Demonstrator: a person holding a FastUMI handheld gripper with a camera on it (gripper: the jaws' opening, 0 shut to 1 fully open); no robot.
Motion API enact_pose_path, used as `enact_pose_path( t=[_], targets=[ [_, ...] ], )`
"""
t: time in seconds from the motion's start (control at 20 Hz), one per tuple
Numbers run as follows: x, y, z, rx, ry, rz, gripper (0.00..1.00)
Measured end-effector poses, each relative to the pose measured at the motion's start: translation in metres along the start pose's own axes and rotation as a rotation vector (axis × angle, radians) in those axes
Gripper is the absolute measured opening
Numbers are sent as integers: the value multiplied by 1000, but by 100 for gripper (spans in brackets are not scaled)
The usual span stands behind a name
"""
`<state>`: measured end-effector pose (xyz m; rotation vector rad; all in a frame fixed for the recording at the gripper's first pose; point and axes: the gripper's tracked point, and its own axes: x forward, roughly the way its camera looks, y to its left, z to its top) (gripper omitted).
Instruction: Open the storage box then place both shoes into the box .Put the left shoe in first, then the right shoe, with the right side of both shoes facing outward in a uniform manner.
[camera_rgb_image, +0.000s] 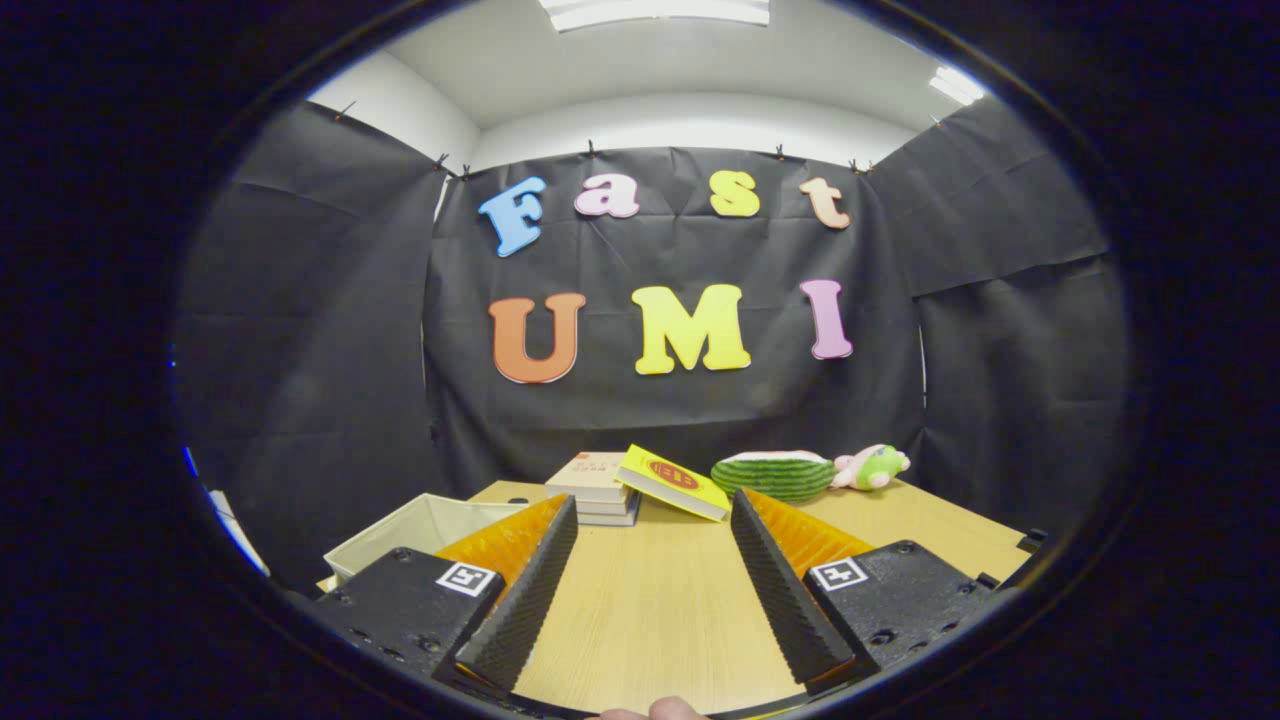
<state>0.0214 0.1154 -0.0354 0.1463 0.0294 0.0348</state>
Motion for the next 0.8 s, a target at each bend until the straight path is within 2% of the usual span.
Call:
enact_pose_path(
  t=[0.5,0.8],
  targets=[
    [-8,-2,11,19,-35,-9,99],
    [-10,-14,14,33,-45,-41,99]
  ],
)
